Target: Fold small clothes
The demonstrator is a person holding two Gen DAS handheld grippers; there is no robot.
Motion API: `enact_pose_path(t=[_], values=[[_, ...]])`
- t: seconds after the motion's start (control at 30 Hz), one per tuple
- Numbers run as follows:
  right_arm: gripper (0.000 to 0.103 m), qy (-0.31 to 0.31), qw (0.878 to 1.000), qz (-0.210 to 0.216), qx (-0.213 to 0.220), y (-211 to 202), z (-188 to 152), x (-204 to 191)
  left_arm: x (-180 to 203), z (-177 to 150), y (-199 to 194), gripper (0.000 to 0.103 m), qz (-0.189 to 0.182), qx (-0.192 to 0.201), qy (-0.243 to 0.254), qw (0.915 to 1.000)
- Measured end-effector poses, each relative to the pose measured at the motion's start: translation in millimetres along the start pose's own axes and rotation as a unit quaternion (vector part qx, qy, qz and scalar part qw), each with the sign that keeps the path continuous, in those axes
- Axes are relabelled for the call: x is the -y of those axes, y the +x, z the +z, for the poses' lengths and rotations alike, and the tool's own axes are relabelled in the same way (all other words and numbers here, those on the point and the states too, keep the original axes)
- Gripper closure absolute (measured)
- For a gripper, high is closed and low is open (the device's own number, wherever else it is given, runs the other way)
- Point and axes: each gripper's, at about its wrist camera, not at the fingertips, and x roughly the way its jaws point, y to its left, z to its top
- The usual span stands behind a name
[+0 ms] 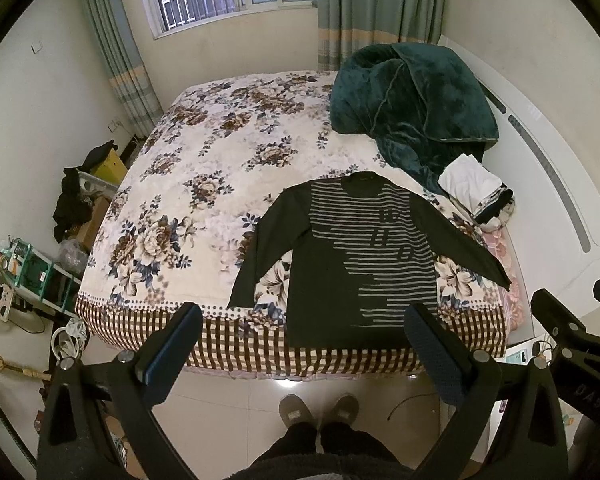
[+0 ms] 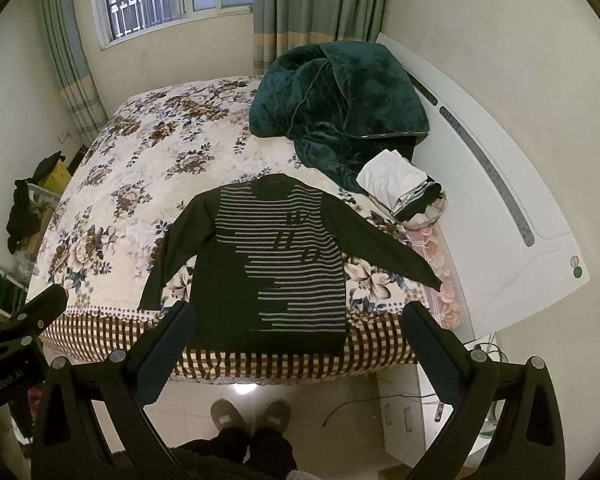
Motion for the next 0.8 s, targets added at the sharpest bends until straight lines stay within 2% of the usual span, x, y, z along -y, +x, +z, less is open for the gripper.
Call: enact_pose_path(t=[0.8], values=[[0.000,-0.002,1.000,-0.002,-0.006,5,6,-6,-4,19,12,0.000,-0.016,-0.004,0.002,0.9999]])
